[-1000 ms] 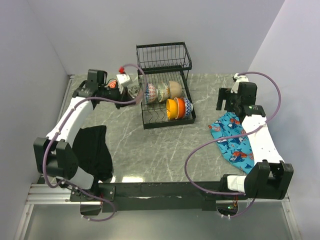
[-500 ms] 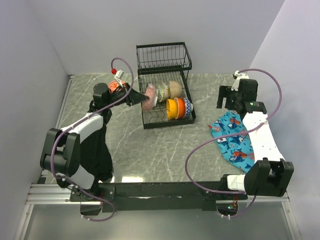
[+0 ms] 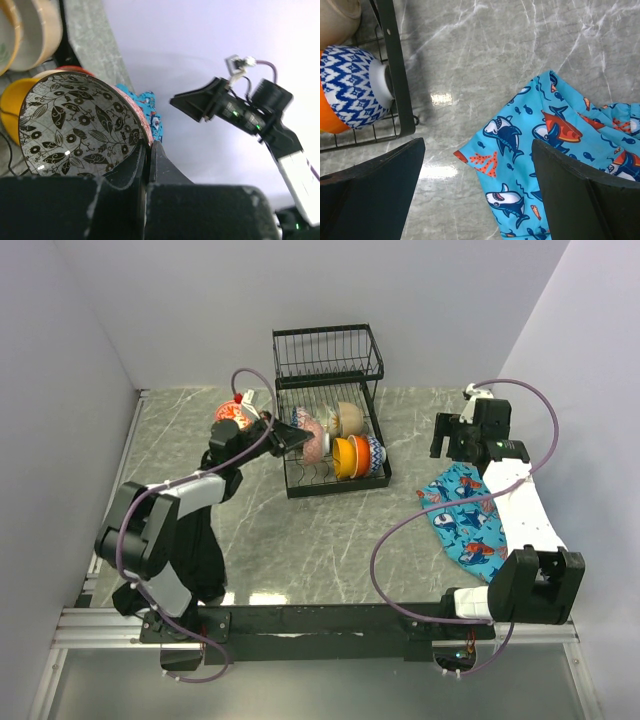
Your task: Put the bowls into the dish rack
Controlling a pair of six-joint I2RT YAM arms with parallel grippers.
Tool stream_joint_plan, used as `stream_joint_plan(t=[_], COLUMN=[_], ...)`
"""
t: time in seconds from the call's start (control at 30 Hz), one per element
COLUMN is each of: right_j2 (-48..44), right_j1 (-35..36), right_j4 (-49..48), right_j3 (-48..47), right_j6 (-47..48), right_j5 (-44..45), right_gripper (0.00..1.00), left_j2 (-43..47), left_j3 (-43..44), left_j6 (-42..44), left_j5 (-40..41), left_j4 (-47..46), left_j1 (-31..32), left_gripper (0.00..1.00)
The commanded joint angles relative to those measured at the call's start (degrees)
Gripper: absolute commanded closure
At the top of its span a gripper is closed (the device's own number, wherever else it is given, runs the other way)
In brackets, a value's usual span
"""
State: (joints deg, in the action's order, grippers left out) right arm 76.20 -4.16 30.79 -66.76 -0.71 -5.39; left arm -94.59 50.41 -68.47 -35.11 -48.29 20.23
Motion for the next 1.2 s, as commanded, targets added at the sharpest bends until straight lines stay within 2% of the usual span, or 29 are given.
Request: stream_joint_plan(t=[0.0,0.5,0.97,1.17], right_j2=[-0.71,-4.57,-2.82,-2.03], right_j1=[-0.14,-0.23,-0.14,-0.23], right_j4=[-2.40,-0.81,-0.20,0.33], right_j3=[-0.39,3.13,1.37,0.93], right_j6=[-1.75,-0.43,-0.08,0.18], right_j5=[-0.06,2.13,2.58,2.75], right_gripper=[0.05,0.04,0.05,0.05], left_j2=[-2.27,-10.96,-18.52,-20.98], left_j3=[4.25,6.19,10.49,11.20], left_j6=[-3.86,-10.81,-14.41,-17.84], left_j5=[5.23,9.18,8.48,6.81], left_j4=[-1.46,-2.15,-5.14,-9.53], left_j1=[1.13,3.15,4.47,4.56], left_gripper=[0.99,0.99,0.99,0.99])
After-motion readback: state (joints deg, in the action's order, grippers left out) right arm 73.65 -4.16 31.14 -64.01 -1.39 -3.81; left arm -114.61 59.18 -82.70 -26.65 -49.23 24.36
